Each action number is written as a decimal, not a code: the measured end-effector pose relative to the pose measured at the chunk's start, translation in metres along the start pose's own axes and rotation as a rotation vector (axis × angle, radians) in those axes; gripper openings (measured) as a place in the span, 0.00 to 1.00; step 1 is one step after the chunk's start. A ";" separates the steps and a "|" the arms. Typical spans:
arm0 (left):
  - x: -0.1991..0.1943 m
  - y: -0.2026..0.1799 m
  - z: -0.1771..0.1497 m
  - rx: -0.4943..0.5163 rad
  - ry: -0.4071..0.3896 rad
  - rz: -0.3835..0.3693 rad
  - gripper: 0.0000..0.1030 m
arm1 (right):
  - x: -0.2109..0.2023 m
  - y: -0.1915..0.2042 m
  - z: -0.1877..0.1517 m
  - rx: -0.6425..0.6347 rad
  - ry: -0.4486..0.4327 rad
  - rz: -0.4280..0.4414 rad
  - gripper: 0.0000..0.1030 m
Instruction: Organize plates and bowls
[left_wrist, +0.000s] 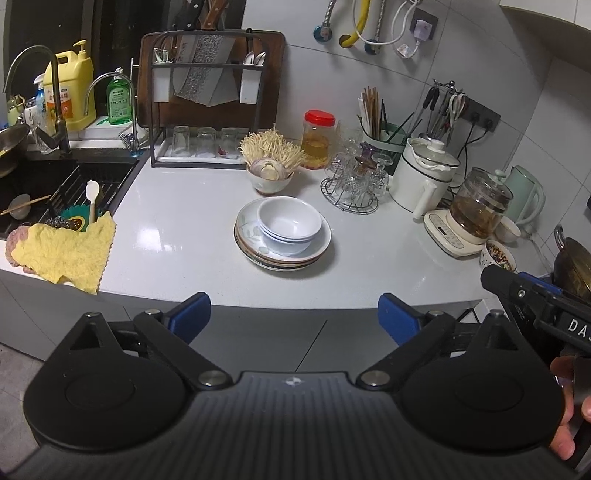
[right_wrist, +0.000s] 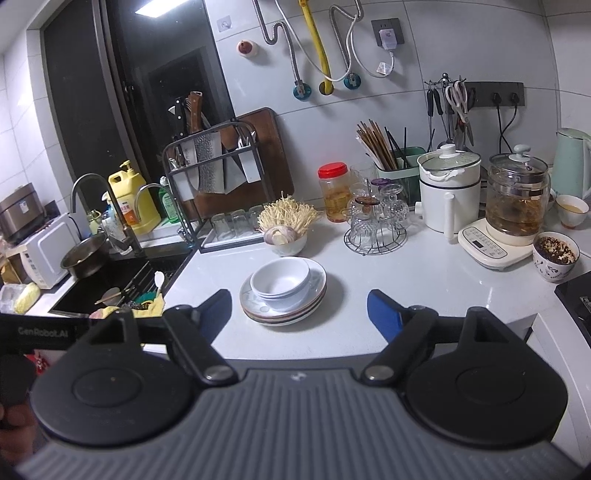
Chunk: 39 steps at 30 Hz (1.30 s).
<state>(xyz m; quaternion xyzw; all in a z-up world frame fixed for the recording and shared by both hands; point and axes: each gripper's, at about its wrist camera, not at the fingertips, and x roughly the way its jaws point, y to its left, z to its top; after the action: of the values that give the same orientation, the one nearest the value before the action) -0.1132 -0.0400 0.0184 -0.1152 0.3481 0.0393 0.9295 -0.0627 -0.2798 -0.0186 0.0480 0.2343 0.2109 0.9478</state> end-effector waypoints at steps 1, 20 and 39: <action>-0.001 -0.001 -0.001 0.000 -0.003 -0.001 0.96 | -0.001 0.000 -0.001 -0.003 0.003 0.001 0.80; 0.001 -0.006 -0.006 0.003 0.007 -0.001 0.97 | -0.003 -0.005 -0.003 0.012 -0.008 -0.024 1.00; 0.006 -0.006 -0.006 -0.007 0.019 0.025 0.97 | 0.003 -0.005 -0.002 0.001 0.007 -0.022 1.00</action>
<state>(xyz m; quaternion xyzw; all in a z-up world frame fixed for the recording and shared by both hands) -0.1112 -0.0468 0.0112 -0.1143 0.3581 0.0512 0.9252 -0.0594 -0.2830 -0.0224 0.0451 0.2381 0.2005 0.9493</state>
